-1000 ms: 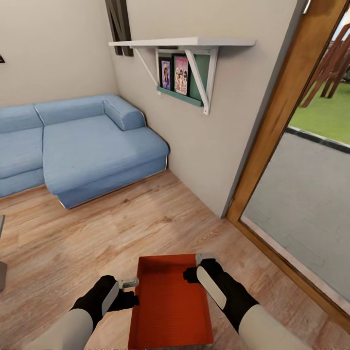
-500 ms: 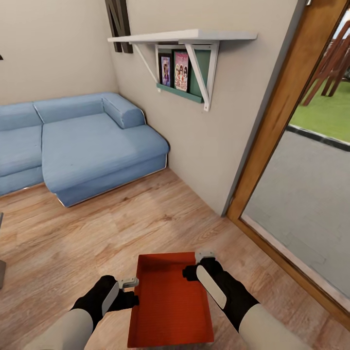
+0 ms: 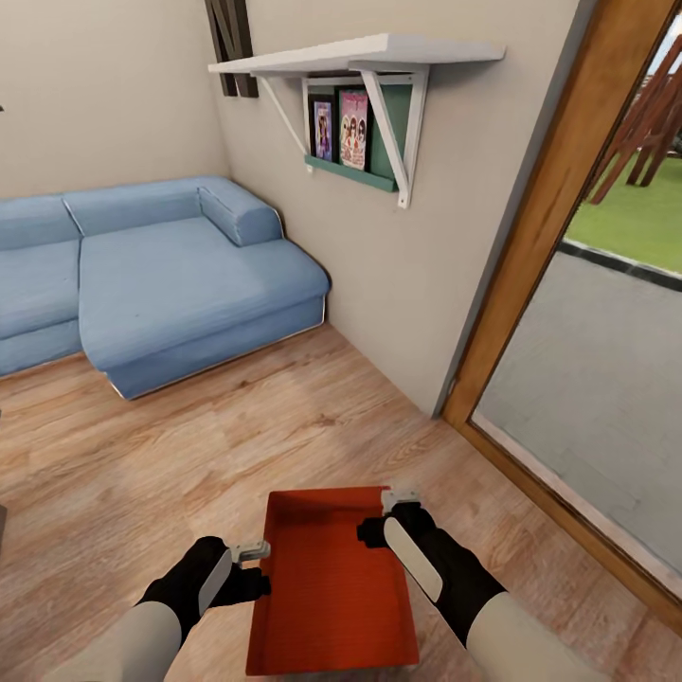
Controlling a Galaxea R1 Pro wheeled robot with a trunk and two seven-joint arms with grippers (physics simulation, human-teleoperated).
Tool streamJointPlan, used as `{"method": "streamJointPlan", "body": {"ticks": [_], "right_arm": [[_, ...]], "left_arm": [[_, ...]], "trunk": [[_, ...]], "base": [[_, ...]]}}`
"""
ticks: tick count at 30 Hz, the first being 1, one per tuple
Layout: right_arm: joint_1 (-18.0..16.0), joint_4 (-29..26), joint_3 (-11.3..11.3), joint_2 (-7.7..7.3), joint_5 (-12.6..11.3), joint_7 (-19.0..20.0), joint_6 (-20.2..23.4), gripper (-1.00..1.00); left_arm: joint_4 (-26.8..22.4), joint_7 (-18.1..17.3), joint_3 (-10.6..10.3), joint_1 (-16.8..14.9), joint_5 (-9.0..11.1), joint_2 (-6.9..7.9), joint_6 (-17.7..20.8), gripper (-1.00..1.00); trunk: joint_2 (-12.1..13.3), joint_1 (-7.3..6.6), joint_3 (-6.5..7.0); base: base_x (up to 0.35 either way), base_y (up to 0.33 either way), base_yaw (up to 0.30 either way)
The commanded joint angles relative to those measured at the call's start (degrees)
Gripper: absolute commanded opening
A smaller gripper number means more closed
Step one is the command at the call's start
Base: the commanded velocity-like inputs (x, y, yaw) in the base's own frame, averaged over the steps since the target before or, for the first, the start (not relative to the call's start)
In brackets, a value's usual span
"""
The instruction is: Move the two storage containers from the living room to the garage. In the garage, place one container on the floor and stack the other container on top of it (either order is fine).
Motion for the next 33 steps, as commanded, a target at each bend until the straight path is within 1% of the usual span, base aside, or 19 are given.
{"method": "streamJointPlan", "body": {"ticks": [1,10,12,14,17,33], "right_arm": [[-0.1,0.4,0.2,-0.03,-0.6,-0.6,0.0,1.0],[-0.1,4.1,0.2,-0.03,-0.6,-0.5,0.0,1.0],[-0.1,6.8,0.3,-0.03,-0.6,-0.5,-0.2,1.0],[-0.1,8.3,0.3,-0.03,-0.6,-0.5,-0.6,1.0],[-0.1,9.5,0.3,-0.03,-0.6,-0.5,-1.2,1.0],[-0.1,9.7,0.2,0.04,-0.6,-0.7,-1.4,1.0]], "left_arm": [[-0.1,0.0,0.3,0.0,0.2,-0.06,0.3,1.0],[-0.1,0.0,0.3,0.0,0.2,-0.06,0.3,1.0],[-0.1,0.0,0.3,0.0,0.2,-0.05,0.3,1.0],[-0.1,0.0,0.3,0.0,0.2,-0.05,0.3,1.0],[-0.1,0.0,0.3,0.0,0.2,-0.04,0.3,1.0],[-0.1,0.0,0.3,0.0,0.2,-0.04,0.3,1.0]], "trunk": [[-0.4,0.22,-0.23],[-4.0,2.2,-1.84],[-4.8,2.64,-2.2],[-5.7,3.08,-2.56],[-6.9,3.73,-3.1],[-13.3,7.25,-5.97]], "base": [[0.0,0.0,0.0],[0.0,0.0,0.0],[0.0,0.0,0.0],[0.0,0.0,0.0],[0.0,0.0,0.0],[0.0,0.0,0.0]]}}
